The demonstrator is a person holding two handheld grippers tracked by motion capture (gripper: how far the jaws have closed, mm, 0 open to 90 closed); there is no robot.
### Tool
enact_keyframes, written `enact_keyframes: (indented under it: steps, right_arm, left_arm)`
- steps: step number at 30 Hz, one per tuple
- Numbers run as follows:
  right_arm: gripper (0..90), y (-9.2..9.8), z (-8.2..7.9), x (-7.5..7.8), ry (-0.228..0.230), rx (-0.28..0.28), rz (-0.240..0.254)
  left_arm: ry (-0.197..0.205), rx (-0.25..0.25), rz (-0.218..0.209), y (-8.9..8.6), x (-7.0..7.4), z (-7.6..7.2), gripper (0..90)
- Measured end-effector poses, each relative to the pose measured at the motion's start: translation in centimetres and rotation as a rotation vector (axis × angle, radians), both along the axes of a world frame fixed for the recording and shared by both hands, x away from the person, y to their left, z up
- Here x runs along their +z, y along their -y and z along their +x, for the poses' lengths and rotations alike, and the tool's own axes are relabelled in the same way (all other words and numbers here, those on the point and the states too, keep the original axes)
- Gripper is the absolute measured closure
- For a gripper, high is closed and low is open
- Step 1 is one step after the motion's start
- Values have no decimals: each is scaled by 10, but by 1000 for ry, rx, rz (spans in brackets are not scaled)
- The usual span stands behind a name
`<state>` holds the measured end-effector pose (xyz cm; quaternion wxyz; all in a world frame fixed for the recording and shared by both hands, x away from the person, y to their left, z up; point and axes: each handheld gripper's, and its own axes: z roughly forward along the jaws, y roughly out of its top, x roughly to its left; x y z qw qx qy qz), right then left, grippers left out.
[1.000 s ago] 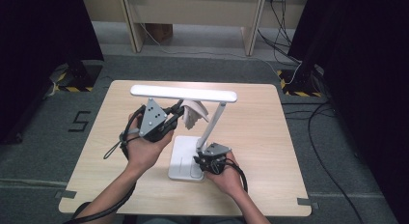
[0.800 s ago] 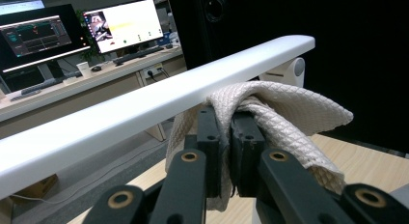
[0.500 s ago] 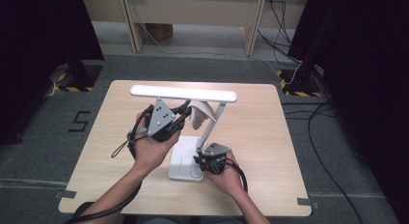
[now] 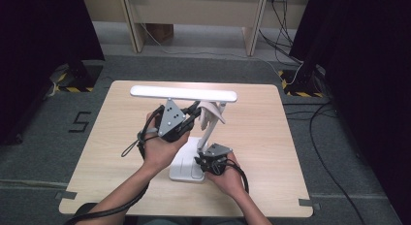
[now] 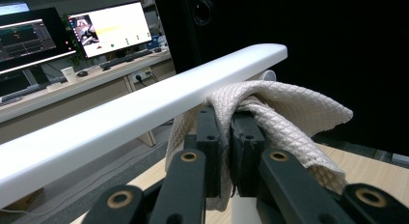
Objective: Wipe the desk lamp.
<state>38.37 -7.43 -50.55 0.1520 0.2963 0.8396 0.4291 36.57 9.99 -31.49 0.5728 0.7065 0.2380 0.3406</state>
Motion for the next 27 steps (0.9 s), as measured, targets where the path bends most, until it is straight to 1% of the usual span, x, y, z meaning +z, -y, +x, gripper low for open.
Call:
enact_keyframes:
  steps: [9,13,22,27]
  right_arm:
    - [729,0,0,0,-2,1,0]
    - [729,0,0,0,-2,0,0]
    - [729,0,0,0,-2,0,0]
    - [729,0,0,0,-2,0,0]
  left_arm:
    - [5,-12,11,10,0,2,836]
    - [6,-14,12,13,0,3,836]
    - [11,-23,29,20,0,4,834]
    - [12,-22,29,22,-1,6,833]
